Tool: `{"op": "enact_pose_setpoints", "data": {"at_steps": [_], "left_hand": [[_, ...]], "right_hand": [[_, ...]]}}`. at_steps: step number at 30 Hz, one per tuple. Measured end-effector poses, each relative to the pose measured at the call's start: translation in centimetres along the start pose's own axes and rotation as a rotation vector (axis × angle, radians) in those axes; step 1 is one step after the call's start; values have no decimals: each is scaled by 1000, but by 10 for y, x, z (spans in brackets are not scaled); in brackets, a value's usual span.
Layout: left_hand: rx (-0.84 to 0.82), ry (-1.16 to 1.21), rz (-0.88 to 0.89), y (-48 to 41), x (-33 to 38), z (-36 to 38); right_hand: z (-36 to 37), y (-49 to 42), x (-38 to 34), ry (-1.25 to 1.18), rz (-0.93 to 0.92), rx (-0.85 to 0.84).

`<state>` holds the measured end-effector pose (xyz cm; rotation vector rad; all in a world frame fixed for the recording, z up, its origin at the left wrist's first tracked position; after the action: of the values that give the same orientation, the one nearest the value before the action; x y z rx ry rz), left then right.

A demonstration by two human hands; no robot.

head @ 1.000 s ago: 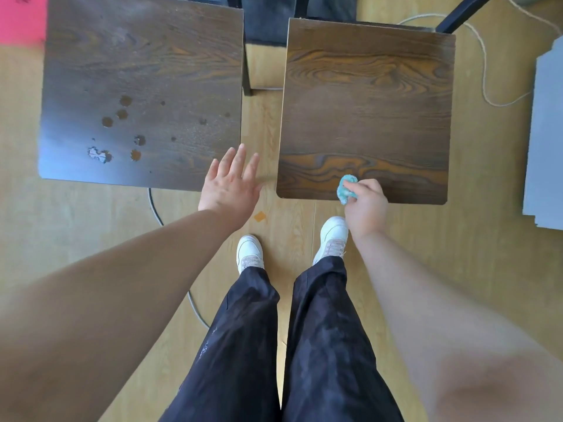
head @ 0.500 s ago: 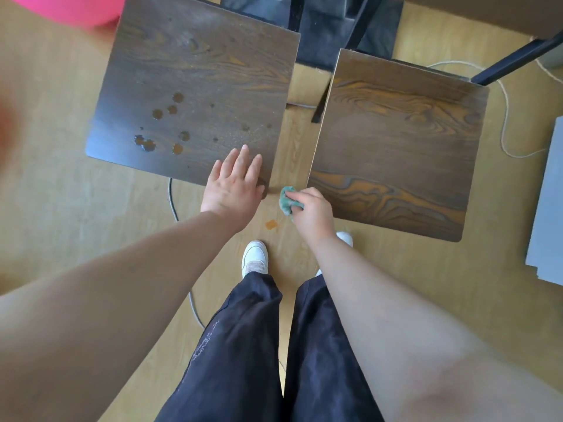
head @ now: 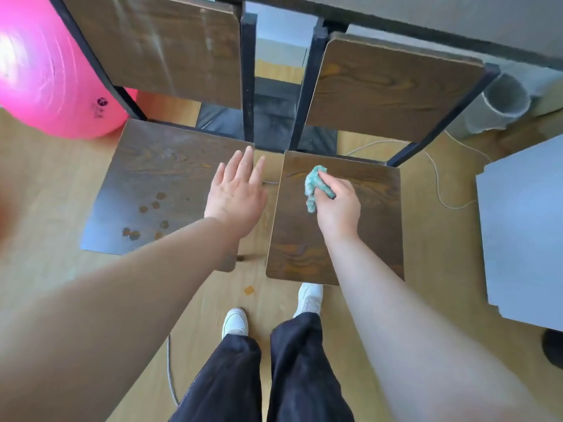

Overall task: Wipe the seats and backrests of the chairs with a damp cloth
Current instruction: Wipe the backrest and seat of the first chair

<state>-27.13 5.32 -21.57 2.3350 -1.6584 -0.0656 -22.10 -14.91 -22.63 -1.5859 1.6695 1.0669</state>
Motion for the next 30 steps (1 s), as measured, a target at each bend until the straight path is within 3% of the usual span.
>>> {"op": "enact_pose_setpoints", "data": {"at_steps": [11,19,30], "left_hand": [[176,14,152,-45,145,-99],[225,14,139,-102,204,-121],[292,5,80,-155,216,-127]], "right_hand": [[-158,-78,-45,7,-146,217],[-256,-167,-56,96,-183,366],[-262,-253,-62,483,-266,304]]}}
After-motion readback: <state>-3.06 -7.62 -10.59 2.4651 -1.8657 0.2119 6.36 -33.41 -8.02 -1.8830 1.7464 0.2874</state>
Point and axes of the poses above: each hand's wrist, its own y-axis away from the middle knuckle, its own z-axis out of the palm, x = y × z, the point moved 10 cm from there along -y, towards the middle knuckle, and after that the axes turned 8 degrees about -z, right-handed, at the moved point
